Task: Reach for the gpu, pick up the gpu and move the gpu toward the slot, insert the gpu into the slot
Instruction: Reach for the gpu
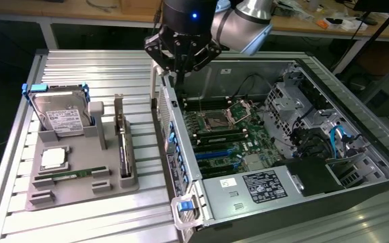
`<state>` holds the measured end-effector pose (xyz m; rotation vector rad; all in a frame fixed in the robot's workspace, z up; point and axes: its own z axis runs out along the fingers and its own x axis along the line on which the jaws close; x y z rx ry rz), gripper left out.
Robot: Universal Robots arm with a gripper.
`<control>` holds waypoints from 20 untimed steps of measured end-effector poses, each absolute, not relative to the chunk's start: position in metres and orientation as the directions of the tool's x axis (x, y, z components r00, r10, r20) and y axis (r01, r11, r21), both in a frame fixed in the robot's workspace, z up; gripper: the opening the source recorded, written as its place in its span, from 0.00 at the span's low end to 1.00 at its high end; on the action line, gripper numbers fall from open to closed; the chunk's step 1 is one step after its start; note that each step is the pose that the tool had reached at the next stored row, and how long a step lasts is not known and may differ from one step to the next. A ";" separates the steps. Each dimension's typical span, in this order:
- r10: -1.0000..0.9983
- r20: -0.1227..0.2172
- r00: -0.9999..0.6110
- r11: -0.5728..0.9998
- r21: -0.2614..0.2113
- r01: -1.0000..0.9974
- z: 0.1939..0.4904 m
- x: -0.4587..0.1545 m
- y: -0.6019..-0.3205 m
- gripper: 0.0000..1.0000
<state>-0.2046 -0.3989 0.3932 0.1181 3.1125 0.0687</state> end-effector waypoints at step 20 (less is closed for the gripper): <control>0.076 -0.025 -0.997 0.996 0.045 0.075 0.393 -0.296 -0.399 0.11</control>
